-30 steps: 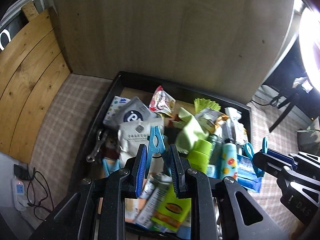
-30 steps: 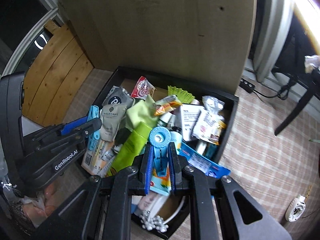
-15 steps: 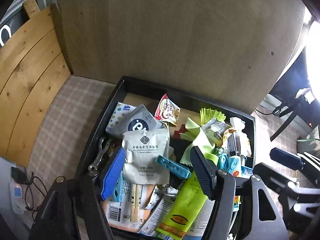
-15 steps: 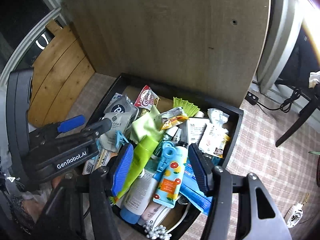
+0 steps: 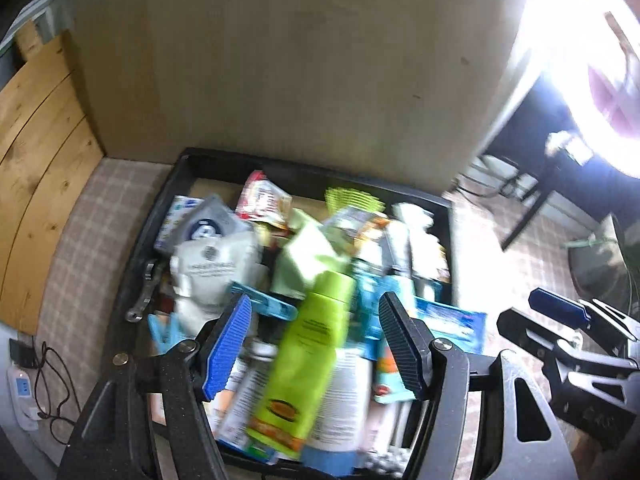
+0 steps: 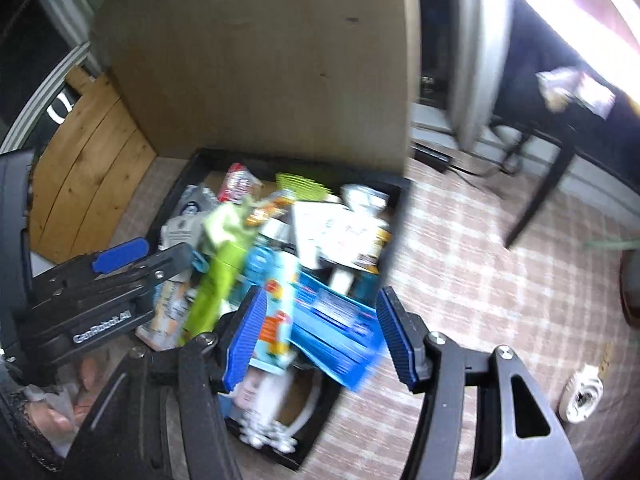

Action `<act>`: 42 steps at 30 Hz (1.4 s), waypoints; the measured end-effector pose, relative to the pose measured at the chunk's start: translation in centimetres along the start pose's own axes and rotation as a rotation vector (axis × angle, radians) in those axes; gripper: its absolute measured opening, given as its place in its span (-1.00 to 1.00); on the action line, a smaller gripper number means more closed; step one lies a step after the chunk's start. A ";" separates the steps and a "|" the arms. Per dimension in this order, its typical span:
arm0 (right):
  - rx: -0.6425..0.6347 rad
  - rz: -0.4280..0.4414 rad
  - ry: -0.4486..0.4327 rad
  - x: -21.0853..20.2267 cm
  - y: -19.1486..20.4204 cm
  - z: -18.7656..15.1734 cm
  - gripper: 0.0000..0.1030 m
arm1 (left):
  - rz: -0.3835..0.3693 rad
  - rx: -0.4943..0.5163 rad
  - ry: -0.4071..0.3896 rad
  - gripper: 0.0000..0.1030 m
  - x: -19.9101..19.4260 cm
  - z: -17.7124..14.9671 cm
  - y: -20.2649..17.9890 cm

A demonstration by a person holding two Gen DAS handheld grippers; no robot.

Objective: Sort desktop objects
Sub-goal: 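Move both tools back toward the white plug adapter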

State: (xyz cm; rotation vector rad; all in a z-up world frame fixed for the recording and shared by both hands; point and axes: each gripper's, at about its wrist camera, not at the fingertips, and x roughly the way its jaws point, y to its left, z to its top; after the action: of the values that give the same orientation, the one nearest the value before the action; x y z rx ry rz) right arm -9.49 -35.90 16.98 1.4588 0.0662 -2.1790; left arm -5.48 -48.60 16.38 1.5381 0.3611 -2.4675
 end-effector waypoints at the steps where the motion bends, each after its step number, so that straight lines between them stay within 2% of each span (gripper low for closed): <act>1: 0.013 -0.007 -0.005 -0.3 -1.0 -0.4 0.09 | -0.009 0.021 0.005 0.23 0.1 -0.3 -1.1; 5: 0.069 -0.060 -0.028 -1.8 -5.5 -2.0 0.09 | -0.040 0.083 0.021 0.23 0.4 -1.5 -5.0; 12: 0.168 -0.127 -0.019 -4.1 -13.6 -5.2 0.07 | -0.101 0.180 0.061 0.23 1.5 -3.6 -11.5; 23: 0.302 -0.197 0.024 -6.4 -23.1 -10.5 -0.30 | -0.254 0.297 0.141 0.11 3.2 -7.6 -23.0; 32: 0.403 -0.154 0.071 -5.9 -27.7 -12.4 -0.43 | -0.386 0.320 0.223 0.05 5.5 -9.1 -31.1; 36: 0.452 -0.125 0.072 -5.6 -29.1 -12.5 -0.52 | -0.399 0.332 0.252 0.03 6.7 -9.6 -33.0; 42: 0.545 -0.060 0.055 -5.6 -31.5 -13.1 -0.53 | -0.419 0.320 0.291 0.03 8.3 -9.6 -34.1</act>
State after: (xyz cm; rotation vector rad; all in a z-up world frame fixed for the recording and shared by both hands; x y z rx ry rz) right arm -10.48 -2.25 8.93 1.8191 -0.5088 -2.3127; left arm -11.32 -13.69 8.12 2.1587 0.3813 -2.7117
